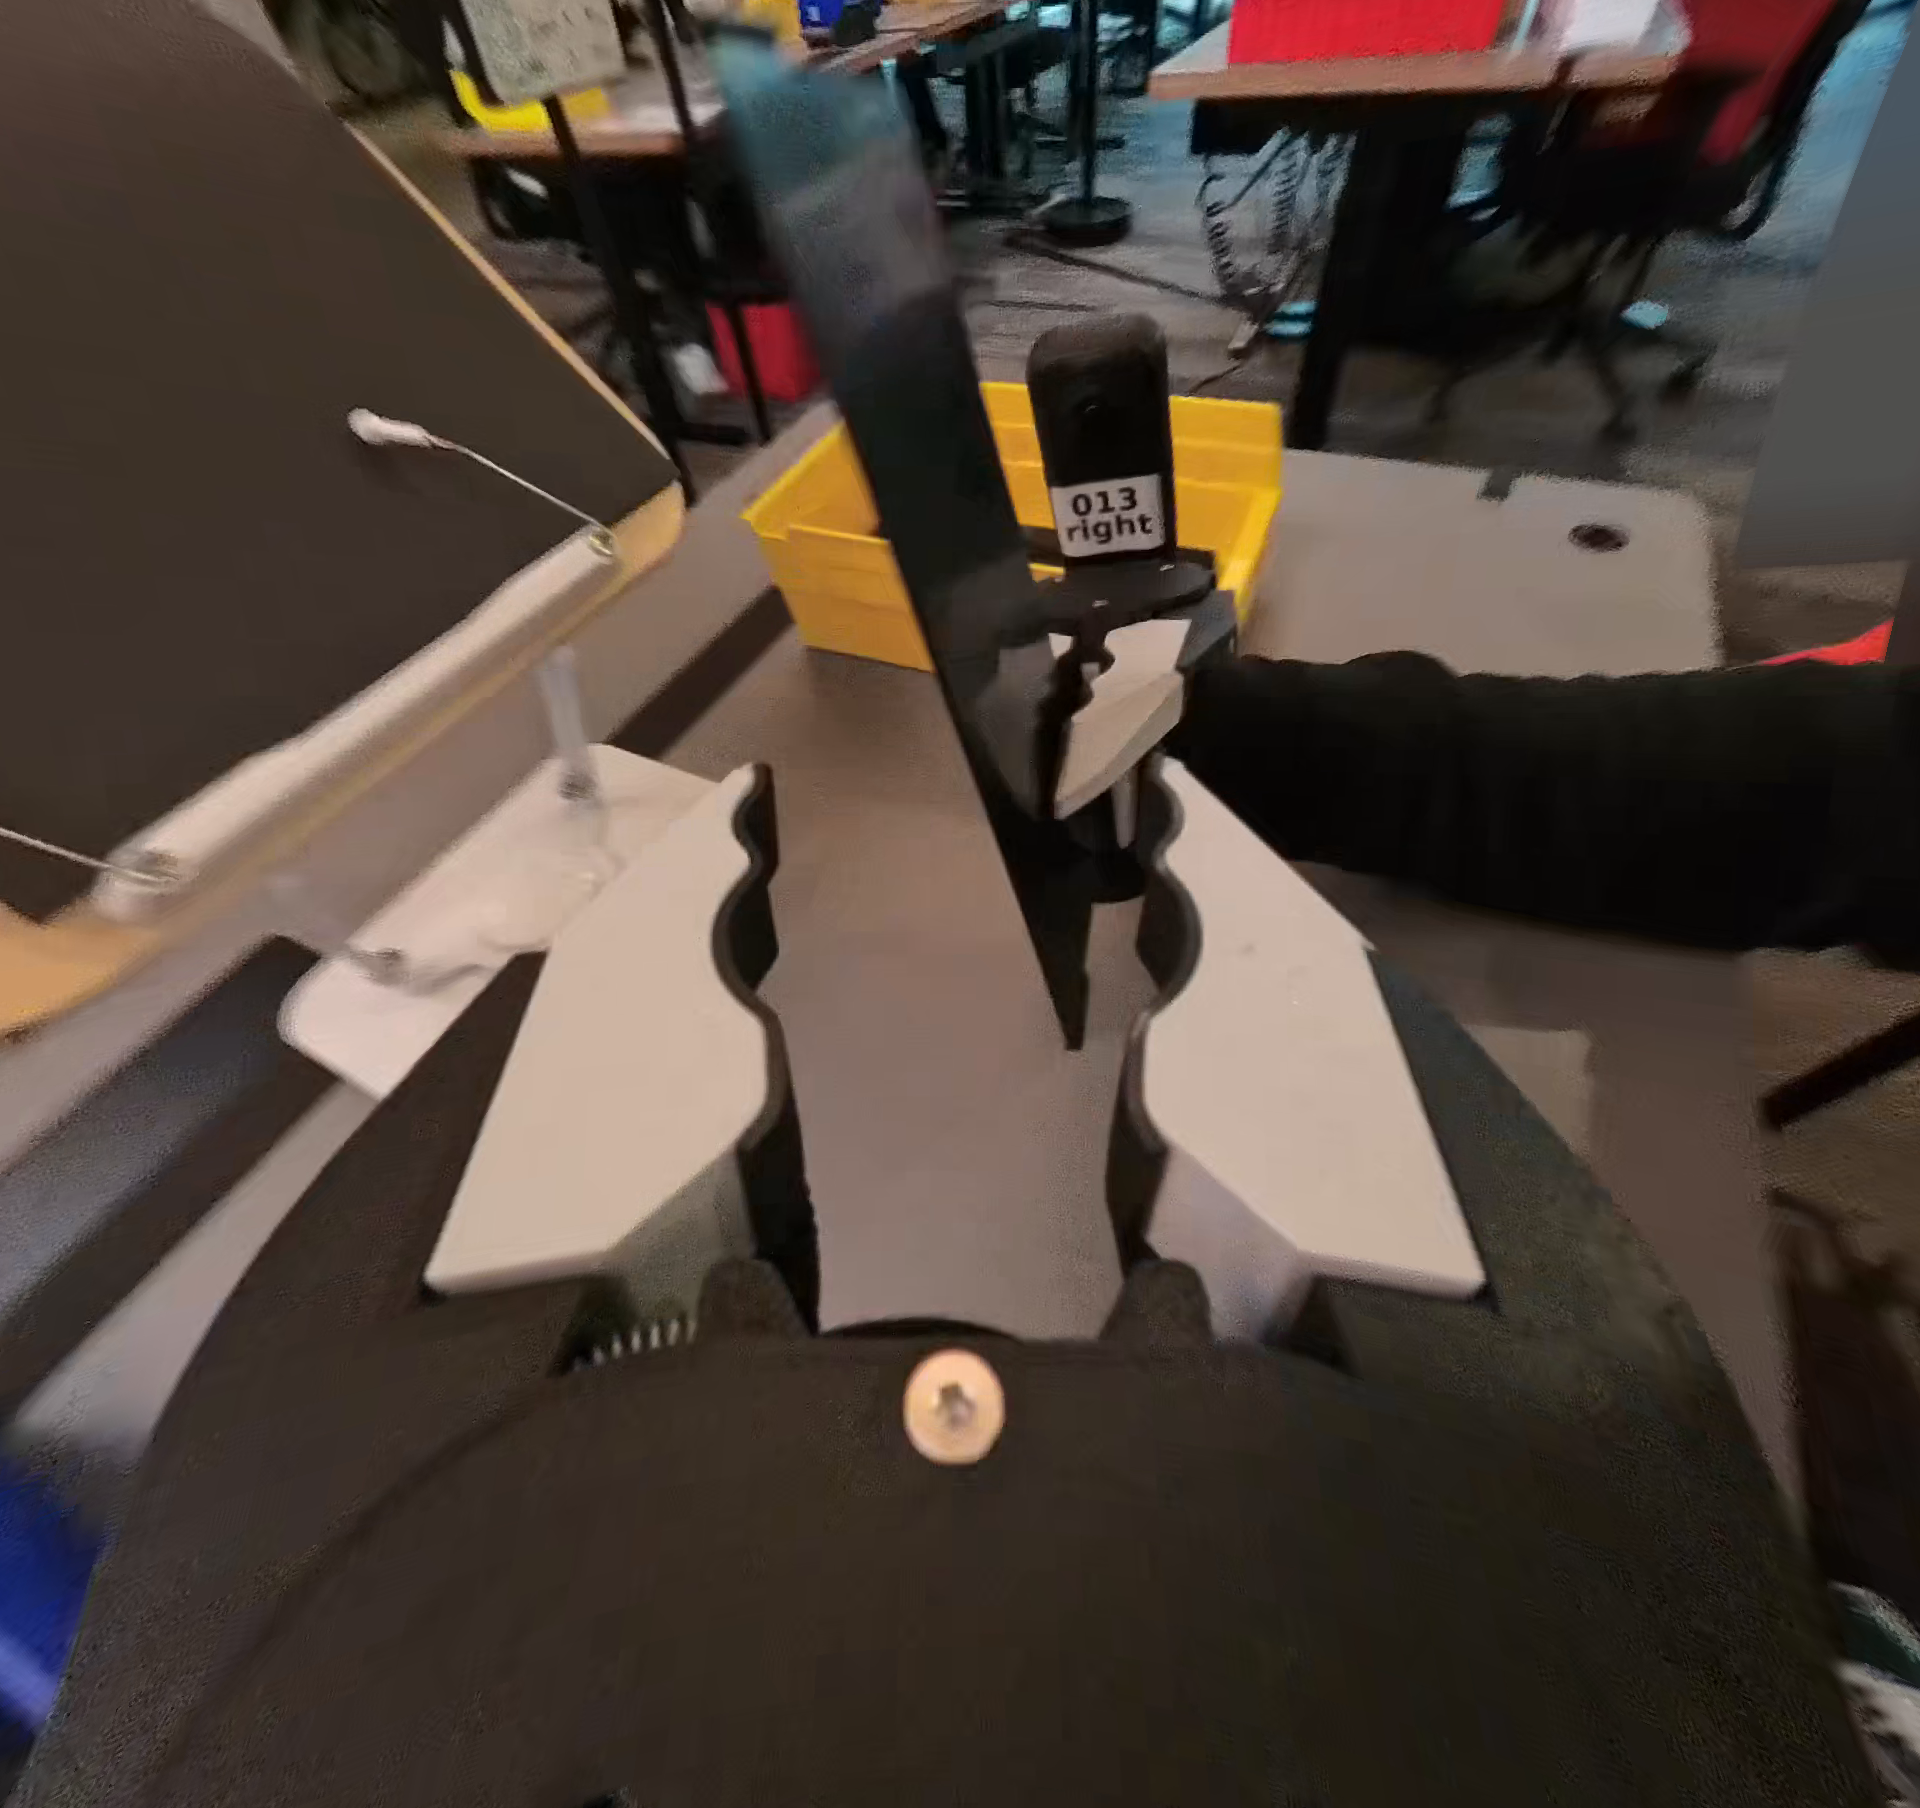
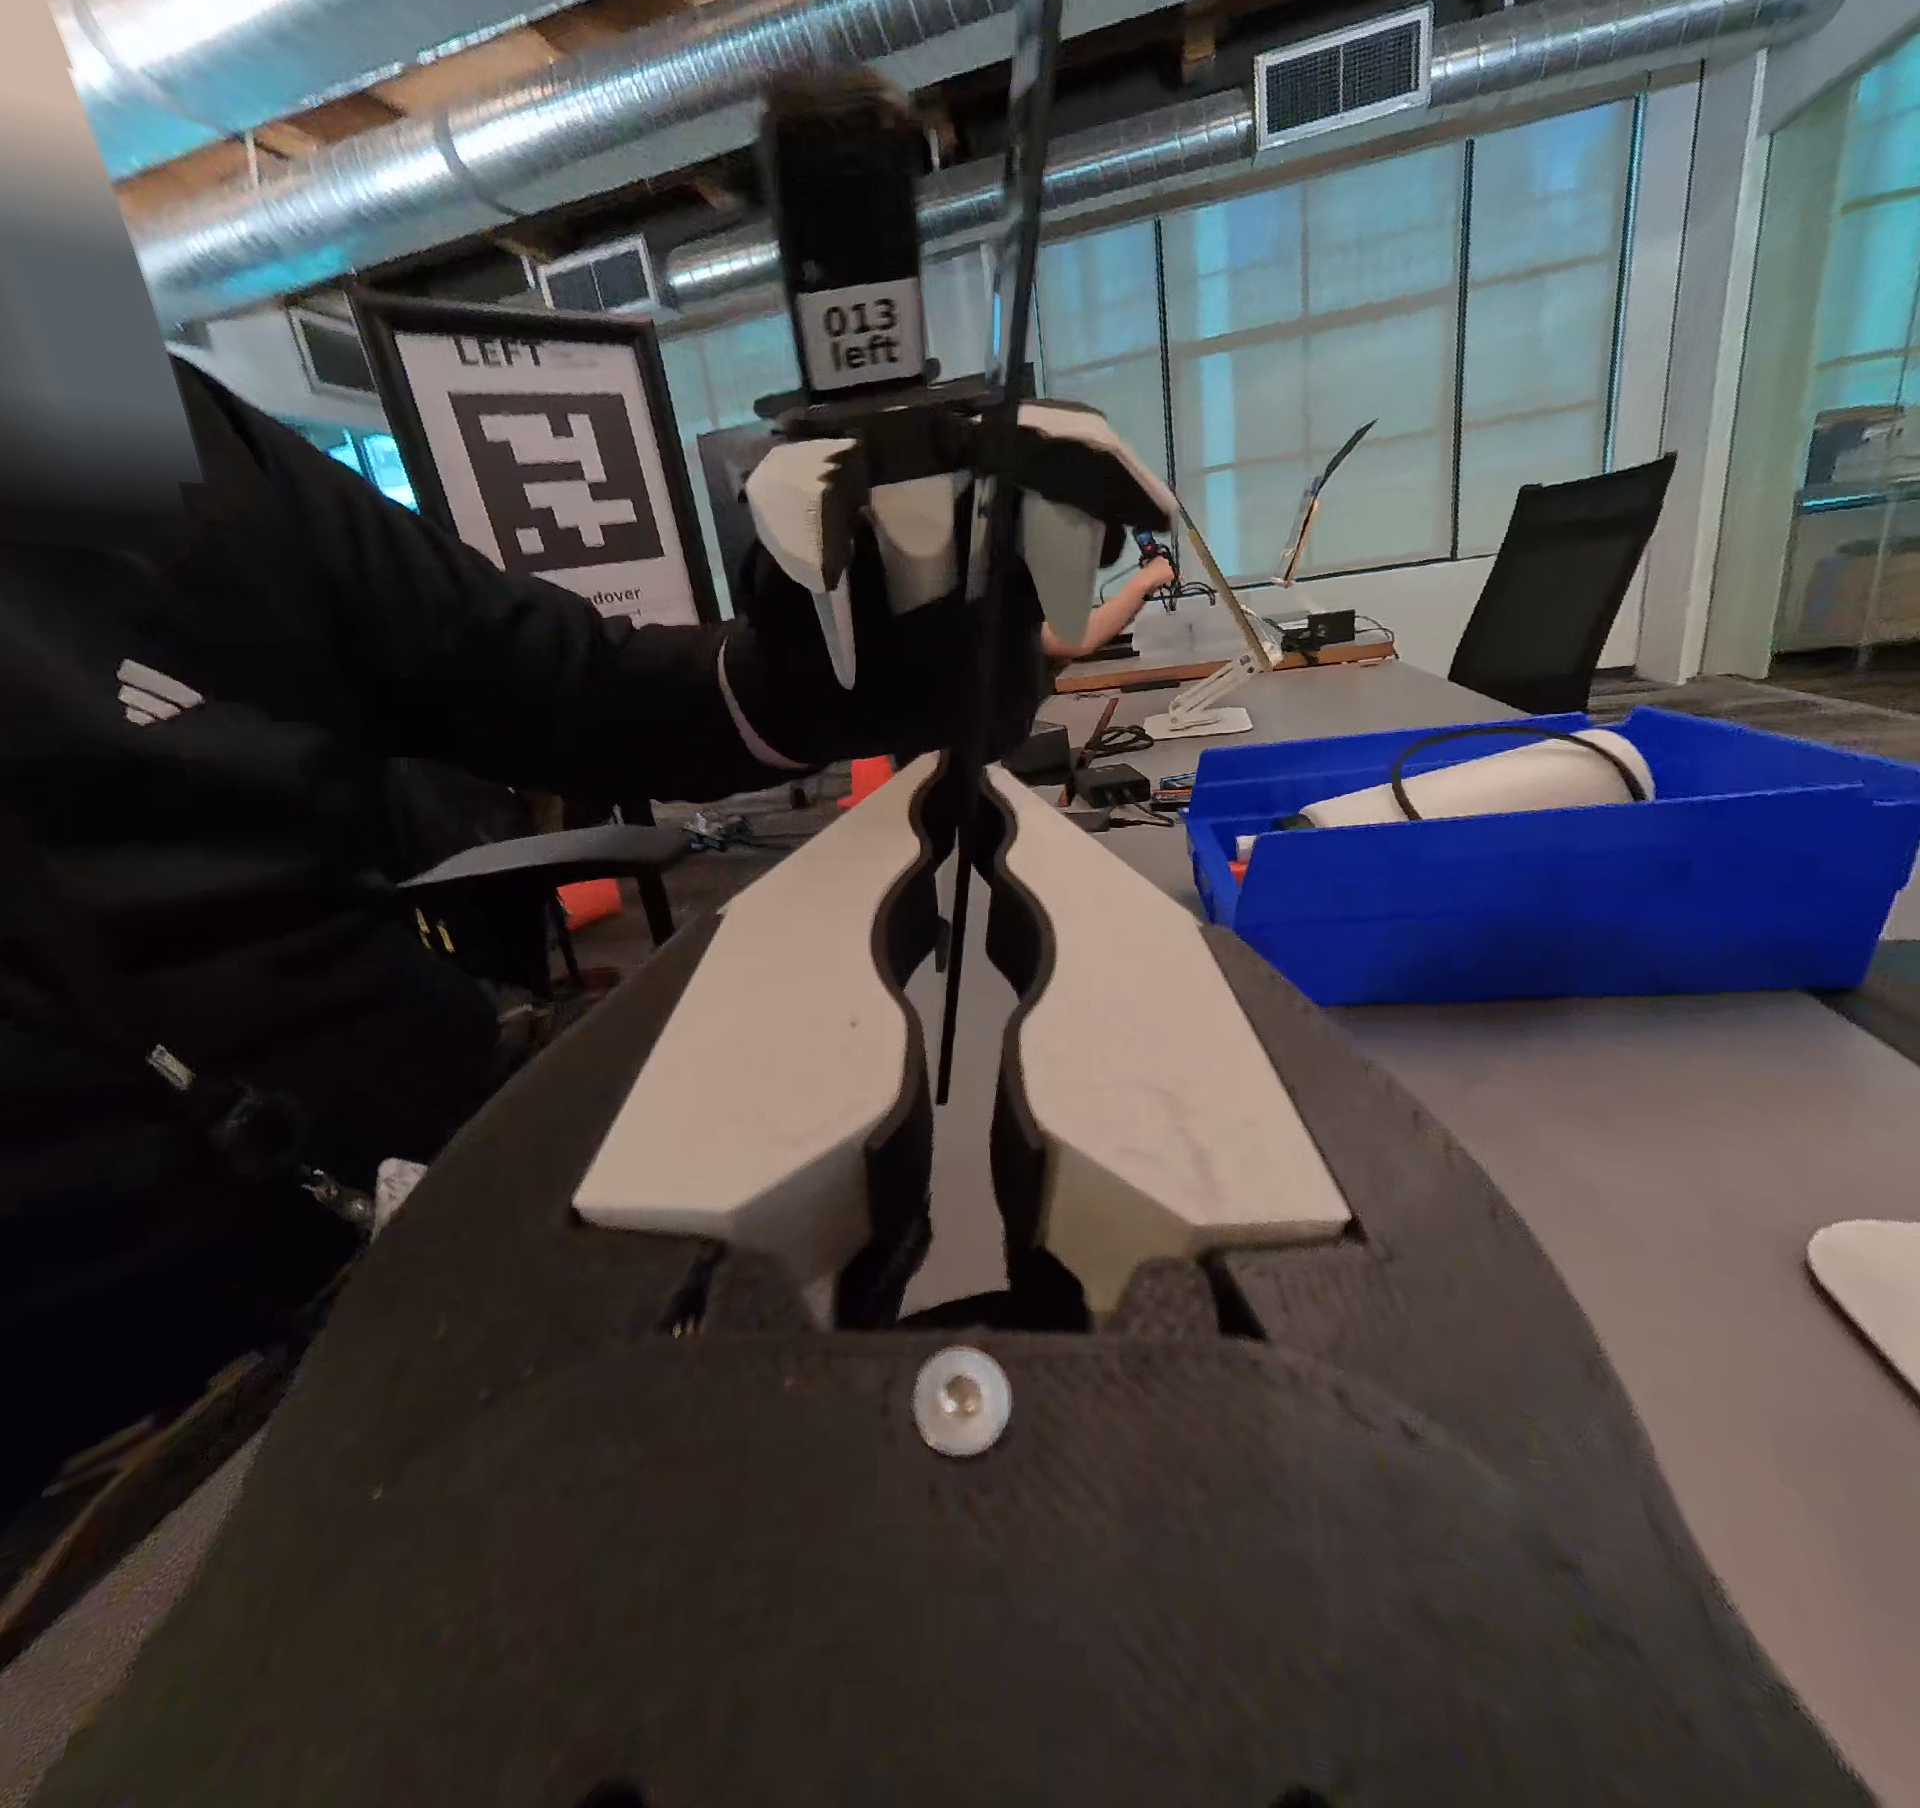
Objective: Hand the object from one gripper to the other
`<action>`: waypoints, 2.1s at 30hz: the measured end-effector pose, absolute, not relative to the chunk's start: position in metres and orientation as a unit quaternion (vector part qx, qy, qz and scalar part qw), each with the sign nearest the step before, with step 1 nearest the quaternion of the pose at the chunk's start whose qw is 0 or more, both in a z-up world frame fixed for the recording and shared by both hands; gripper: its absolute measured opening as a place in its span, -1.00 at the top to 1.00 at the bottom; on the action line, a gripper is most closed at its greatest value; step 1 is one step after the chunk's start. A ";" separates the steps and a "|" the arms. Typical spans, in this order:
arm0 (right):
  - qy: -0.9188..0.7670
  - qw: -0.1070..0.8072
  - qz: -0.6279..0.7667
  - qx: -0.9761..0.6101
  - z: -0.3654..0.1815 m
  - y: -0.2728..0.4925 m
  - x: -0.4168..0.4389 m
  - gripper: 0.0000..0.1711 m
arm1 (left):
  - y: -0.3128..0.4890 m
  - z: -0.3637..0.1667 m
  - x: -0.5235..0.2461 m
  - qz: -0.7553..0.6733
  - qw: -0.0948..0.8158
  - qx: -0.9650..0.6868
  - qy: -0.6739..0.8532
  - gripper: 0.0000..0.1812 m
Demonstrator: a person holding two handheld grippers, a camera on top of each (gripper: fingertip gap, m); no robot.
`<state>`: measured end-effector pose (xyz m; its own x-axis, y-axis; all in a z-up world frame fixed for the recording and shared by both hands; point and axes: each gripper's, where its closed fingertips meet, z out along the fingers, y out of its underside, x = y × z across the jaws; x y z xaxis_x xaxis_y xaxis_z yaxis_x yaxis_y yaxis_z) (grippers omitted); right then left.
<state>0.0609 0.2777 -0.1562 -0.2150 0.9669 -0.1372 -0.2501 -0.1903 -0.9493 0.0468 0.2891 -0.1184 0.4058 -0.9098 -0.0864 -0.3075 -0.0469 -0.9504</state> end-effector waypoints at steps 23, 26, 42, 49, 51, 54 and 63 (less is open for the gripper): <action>-0.345 0.403 0.714 -0.457 -0.159 0.303 0.070 0.37 | 0.312 -0.133 0.044 0.017 0.590 -0.520 0.617 1.00; -0.310 0.350 0.761 -0.449 -0.163 0.308 0.079 0.37 | 0.313 -0.125 0.040 0.176 0.592 -0.413 0.669 1.00; -0.378 0.261 0.777 -0.430 -0.166 0.261 0.052 0.80 | 0.301 -0.151 0.050 0.407 0.461 -0.115 0.780 1.00; -0.382 0.336 0.741 -0.439 -0.159 0.271 0.050 1.00 | 0.313 -0.143 0.051 0.408 0.473 -0.150 0.766 0.59; -0.372 0.366 0.725 -0.450 -0.160 0.282 0.054 1.00 | 0.317 -0.138 0.046 0.410 0.475 -0.173 0.759 0.48; -0.357 0.412 0.702 -0.458 -0.156 0.296 0.064 1.00 | 0.324 -0.127 0.034 0.391 0.494 -0.237 0.740 0.38; -0.368 0.543 0.618 -0.433 -0.138 0.306 0.081 1.00 | 0.304 -0.153 0.031 -0.096 0.508 -0.628 0.583 0.28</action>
